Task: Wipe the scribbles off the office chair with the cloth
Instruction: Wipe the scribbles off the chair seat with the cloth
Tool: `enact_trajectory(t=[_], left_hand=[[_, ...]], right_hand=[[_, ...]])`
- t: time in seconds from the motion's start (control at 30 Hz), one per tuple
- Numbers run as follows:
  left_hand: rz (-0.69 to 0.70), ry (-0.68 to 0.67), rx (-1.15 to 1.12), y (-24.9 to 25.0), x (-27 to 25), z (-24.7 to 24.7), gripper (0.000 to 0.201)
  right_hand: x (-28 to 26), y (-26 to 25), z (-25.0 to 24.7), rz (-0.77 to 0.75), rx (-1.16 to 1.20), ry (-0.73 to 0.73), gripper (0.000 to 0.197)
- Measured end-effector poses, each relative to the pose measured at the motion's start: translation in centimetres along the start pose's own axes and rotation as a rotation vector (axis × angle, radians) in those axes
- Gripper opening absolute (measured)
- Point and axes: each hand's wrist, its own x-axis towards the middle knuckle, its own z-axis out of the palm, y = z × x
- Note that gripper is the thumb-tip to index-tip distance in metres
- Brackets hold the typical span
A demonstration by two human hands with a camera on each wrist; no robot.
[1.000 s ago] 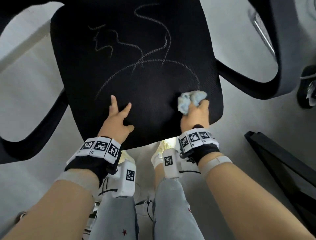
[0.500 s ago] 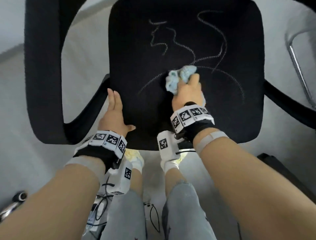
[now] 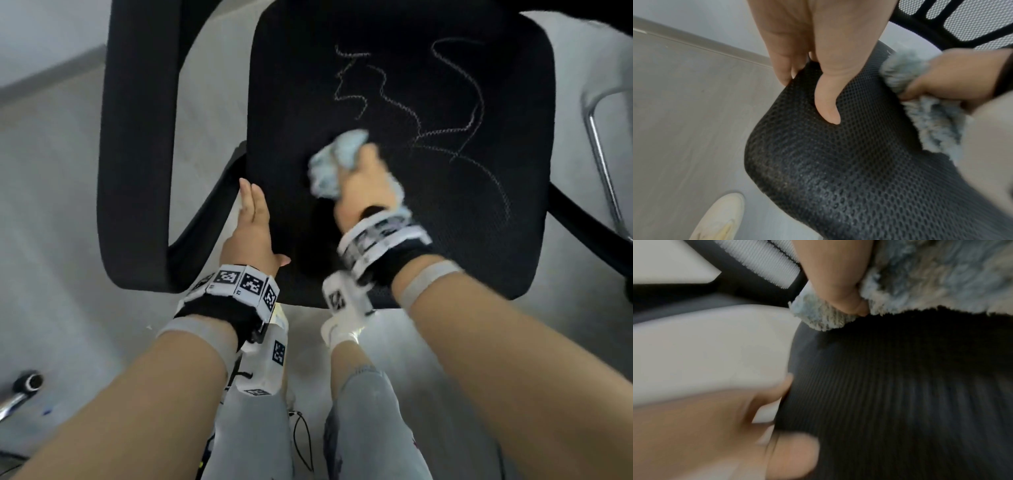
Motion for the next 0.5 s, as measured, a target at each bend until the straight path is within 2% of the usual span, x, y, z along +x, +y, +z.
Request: enact_trajectory(t=[0.07, 0.1, 0.13, 0.17, 0.2, 0.27, 0.3, 0.33, 0.4, 0.5], left_hand=[[-0.008, -0.012, -0.003, 0.1, 0.1, 0.0, 0.111], [-0.014, -0.018, -0.002, 0.2, 0.0, 0.1, 0.111], [-0.016, -0.021, -0.004, 0.2, 0.1, 0.2, 0.111], [-0.016, -0.022, -0.013, 0.3, 0.1, 0.3, 0.111], [-0.019, -0.022, -0.023, 0.4, 0.1, 0.3, 0.111], [-0.037, -0.022, -0.035, 0.6, 0.1, 0.4, 0.111], [-0.049, -0.02, -0.038, 0.7, 0.1, 0.5, 0.111], [-0.058, -0.019, -0.039, 0.8, 0.2, 0.5, 0.111], [-0.067, -0.005, -0.038, 1.0, 0.3, 0.5, 0.109], [-0.108, 0.008, -0.042, 2.4, 0.6, 0.6, 0.105]], right_hand=[[-1.8, -1.9, 2.0, -0.347, -0.11, -0.132, 0.054], [-1.8, -1.7, 2.2, -0.45, -0.133, -0.176, 0.054], [-1.1, -0.8, 1.9, -0.459, -0.139, -0.176, 0.052], [-0.1, 0.5, 1.4, -0.382, -0.09, -0.138, 0.048], [0.9, 2.1, 0.5, -0.214, 0.063, -0.071, 0.039], [2.9, 6.1, -1.6, 0.115, 0.32, 0.162, 0.024], [3.3, 7.4, -2.8, 0.229, 0.345, 0.221, 0.024], [3.4, 8.4, -3.6, 0.302, 0.338, 0.219, 0.027], [2.9, 8.0, -3.3, 0.209, 0.117, 0.12, 0.036], [0.6, 4.2, -0.5, -0.114, -0.049, -0.068, 0.041]])
